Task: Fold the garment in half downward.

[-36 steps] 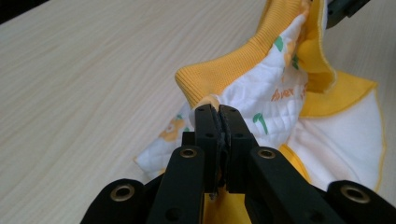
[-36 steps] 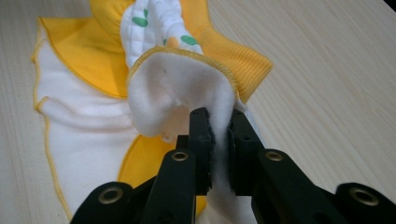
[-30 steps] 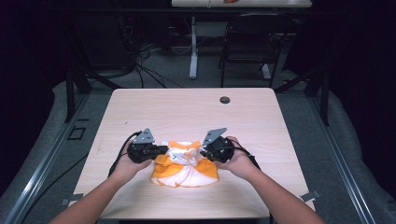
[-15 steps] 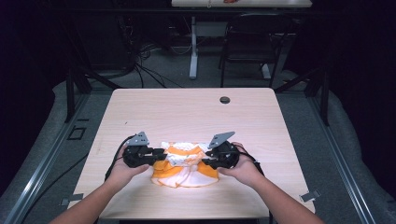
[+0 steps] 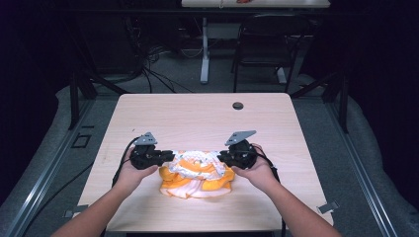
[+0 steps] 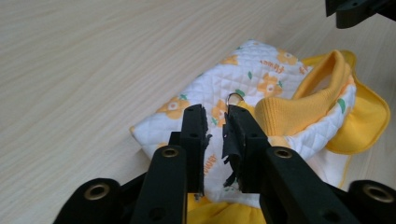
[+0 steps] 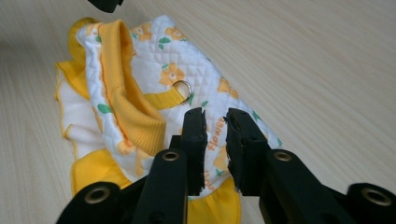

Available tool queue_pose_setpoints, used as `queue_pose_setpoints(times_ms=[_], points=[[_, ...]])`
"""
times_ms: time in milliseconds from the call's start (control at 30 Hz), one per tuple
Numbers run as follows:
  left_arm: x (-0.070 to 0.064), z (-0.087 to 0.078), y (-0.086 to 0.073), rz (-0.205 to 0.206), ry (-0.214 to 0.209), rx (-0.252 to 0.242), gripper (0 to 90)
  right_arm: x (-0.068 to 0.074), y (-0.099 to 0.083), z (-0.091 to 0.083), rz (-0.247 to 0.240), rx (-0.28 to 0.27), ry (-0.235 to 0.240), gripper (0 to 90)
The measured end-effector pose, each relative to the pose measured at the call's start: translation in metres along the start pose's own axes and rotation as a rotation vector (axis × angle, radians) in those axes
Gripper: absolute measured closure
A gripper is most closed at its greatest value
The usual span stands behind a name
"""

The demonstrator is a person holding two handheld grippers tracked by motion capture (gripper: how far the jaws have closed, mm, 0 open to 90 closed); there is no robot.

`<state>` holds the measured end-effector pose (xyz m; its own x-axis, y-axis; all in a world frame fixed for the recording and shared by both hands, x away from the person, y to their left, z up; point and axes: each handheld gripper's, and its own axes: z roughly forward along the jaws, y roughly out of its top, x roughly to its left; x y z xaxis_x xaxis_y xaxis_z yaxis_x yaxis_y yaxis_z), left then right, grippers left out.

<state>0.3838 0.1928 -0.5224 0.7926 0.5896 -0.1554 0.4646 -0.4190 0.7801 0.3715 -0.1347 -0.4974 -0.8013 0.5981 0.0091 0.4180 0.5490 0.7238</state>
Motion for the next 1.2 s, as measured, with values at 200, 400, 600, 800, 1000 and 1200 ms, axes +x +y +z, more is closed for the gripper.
queue_pose_setpoints(times_ms=[200,400,600,800,1000,1200], points=[[-0.014,0.006,-0.006,0.047,-0.052,0.033,86.5,0.016,-0.004,0.018,-0.043,0.047,0.047,80.2],[-0.021,0.006,-0.013,0.065,-0.072,0.054,87.6,0.027,-0.011,0.024,-0.055,0.066,0.078,80.2],[-0.029,0.006,-0.023,0.081,-0.095,0.078,88.0,0.040,-0.022,0.024,-0.069,0.076,0.127,79.9],[-0.032,0.008,-0.036,0.101,-0.086,0.116,87.9,0.048,-0.037,0.029,-0.062,0.094,0.158,79.3],[-0.033,0.011,-0.047,0.102,-0.085,0.133,87.8,0.050,-0.047,0.033,-0.044,0.106,0.171,79.1],[-0.035,0.014,-0.056,0.104,-0.081,0.137,87.8,0.053,-0.051,0.034,-0.065,0.123,0.167,79.5]])
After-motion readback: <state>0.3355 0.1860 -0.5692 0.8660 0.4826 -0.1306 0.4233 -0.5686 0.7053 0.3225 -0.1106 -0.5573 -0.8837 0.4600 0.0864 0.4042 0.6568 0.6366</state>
